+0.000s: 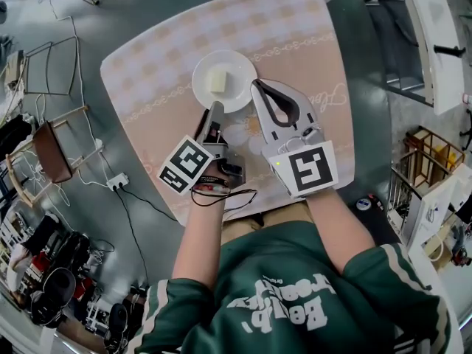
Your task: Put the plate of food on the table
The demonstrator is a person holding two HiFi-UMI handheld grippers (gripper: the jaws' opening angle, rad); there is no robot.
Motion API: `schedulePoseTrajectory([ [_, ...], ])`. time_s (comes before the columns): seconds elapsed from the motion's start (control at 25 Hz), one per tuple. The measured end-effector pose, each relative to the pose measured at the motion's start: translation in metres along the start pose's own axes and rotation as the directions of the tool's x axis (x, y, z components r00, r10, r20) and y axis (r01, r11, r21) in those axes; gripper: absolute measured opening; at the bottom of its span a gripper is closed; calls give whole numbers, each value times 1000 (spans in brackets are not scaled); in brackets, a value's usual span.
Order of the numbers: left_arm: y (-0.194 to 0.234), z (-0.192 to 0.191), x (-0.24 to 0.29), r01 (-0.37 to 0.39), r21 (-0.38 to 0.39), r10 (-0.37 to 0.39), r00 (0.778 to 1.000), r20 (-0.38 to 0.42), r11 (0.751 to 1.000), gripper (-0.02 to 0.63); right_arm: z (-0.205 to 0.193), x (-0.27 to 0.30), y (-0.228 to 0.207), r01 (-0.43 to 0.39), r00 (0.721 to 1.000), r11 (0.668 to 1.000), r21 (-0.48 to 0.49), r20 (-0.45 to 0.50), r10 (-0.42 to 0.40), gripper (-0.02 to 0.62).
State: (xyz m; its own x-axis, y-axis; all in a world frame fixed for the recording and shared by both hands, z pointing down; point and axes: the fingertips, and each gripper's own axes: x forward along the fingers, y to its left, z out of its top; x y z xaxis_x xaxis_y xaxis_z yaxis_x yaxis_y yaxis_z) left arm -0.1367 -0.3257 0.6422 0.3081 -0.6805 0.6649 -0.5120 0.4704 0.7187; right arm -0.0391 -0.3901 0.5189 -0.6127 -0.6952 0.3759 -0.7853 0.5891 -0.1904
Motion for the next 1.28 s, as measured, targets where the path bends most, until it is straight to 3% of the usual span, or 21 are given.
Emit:
schedulePoseTrajectory([
  [0.4, -2, -6, -11, 33, 32, -33, 999, 5, 999, 171, 0, -11, 16, -5, 1000, 1000, -29, 14, 6, 14],
  [0.52, -4, -3, -15, 29, 66, -30, 999, 15, 997, 115, 5, -15, 18, -5, 1000, 1000, -31, 10, 5, 14],
  [0.6, -5, -1, -17, 35, 60, -36, 999, 21, 998, 12, 9, -18, 19, -3, 1000, 999, -35, 7, 3, 14],
  [0.76, -16, 1, -17, 95, 19, -95, 995, 23, 995, 9, 17, -22, 21, -3, 1000, 999, -51, 12, 3, 14],
  [1.28, -65, 14, -37, 222, 11, -223, 973, 66, 975, 9, 47, -37, 29, -18, 999, 995, -94, 31, 21, 14],
])
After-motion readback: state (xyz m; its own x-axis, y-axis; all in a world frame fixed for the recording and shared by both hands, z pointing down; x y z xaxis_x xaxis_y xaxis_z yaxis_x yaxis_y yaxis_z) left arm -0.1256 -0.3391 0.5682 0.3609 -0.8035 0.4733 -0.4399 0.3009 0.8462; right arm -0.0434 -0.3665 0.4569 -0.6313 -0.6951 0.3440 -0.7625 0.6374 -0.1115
